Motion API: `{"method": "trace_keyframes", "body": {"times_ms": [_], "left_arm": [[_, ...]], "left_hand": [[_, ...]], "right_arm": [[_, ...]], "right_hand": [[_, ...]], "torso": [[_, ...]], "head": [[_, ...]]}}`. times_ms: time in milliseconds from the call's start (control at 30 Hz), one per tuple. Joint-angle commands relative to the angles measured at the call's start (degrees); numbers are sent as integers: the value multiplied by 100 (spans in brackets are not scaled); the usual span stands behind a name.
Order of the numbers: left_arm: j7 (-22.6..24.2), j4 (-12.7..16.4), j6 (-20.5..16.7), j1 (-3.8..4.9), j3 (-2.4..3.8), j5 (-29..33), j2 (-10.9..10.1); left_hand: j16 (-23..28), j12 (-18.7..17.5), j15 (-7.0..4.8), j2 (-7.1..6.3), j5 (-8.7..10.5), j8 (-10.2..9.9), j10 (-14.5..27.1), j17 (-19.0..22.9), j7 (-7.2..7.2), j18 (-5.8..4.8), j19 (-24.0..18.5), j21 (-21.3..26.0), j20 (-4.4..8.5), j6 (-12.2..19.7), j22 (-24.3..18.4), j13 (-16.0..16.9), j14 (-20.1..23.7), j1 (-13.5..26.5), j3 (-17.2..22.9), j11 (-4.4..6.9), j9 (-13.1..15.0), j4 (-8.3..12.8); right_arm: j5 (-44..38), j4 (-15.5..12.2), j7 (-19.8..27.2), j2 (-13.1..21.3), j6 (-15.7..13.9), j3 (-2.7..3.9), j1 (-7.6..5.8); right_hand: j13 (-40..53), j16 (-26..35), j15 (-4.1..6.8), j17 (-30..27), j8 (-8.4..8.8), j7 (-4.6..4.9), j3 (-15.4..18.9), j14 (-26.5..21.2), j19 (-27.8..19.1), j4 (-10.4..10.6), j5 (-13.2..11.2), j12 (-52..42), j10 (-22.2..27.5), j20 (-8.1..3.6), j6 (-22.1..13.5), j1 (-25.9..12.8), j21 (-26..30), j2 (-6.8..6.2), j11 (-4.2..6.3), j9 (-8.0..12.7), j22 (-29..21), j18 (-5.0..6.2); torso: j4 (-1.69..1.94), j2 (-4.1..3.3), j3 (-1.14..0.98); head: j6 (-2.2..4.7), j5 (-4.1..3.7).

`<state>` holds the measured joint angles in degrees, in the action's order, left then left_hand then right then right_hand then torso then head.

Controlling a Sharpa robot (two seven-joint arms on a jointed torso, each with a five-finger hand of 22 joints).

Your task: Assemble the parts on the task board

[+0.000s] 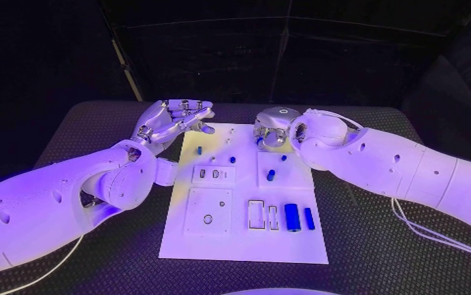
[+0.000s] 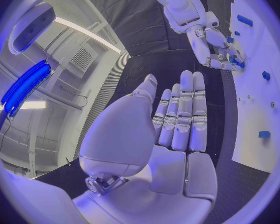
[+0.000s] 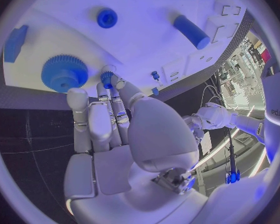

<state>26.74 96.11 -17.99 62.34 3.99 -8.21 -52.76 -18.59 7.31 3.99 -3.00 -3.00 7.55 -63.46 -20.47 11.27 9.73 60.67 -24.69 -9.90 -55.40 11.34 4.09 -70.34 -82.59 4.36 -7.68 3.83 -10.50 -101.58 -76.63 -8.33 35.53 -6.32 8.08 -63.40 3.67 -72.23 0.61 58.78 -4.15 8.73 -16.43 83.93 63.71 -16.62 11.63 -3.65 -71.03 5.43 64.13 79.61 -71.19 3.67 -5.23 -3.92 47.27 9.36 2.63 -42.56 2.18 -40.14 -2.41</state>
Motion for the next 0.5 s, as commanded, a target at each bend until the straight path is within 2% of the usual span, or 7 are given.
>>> {"method": "trace_keyframes", "body": {"times_ms": [33, 67, 200, 500], "left_arm": [[16, 16, 84, 6, 5, -21, -10], [16, 18, 85, 6, 5, -21, -13], [15, 22, 86, 6, 5, -21, -19], [13, 22, 93, 6, 6, -21, -12]], "left_hand": [[20, -34, -1, 20, 16, -31, -1, -4, 38, 52, -28, 28, 2, 1, -9, -3, 25, 26, -19, -20, -6, 19], [23, -36, -1, 23, 16, -33, -2, -8, 38, 52, -29, 29, 1, 0, -9, -2, 26, 22, -18, -20, -6, 23], [25, -37, -1, 25, 16, -34, -2, -10, 38, 53, -30, 29, 1, 0, -10, -2, 27, 19, -18, -20, -5, 25], [30, -41, -1, 29, 17, -39, -2, -16, 39, 54, -32, 31, 0, -1, -11, -1, 29, 11, -17, -20, -5, 33]], "right_arm": [[-70, -124, 93, 26, -694, 6, -15], [-67, -151, 96, 32, -781, 6, -15], [-56, -153, 117, -5, -1082, 8, -16], [44, 282, 195, -321, -1345, 9, -20]], "right_hand": [[41, -52, -43, 1, -4, -8, -420, 145, -17, 23, -31, -3, -122, 16, 51, 6, -108, -114, 55, 6, 87, -112], [44, -69, -32, -3, -5, 7, -600, 140, -37, 44, -53, -7, -134, 30, 63, -41, -154, -162, 54, 4, 121, -126], [45, -90, -33, -8, 3, 17, -802, 135, -56, 43, -63, -3, -129, 32, 57, -88, -205, -256, 60, 5, 160, -119], [45, -112, -37, -11, 7, 23, -974, 131, -72, 58, -44, -2, -123, 37, 54, -145, -250, -347, 54, 5, 191, -120]], "torso": [[3, -2, 9], [6, -3, 9], [19, -7, 5], [24, -20, 11]], "head": [[16, 0], [23, 1], [46, 15], [56, 46]]}}
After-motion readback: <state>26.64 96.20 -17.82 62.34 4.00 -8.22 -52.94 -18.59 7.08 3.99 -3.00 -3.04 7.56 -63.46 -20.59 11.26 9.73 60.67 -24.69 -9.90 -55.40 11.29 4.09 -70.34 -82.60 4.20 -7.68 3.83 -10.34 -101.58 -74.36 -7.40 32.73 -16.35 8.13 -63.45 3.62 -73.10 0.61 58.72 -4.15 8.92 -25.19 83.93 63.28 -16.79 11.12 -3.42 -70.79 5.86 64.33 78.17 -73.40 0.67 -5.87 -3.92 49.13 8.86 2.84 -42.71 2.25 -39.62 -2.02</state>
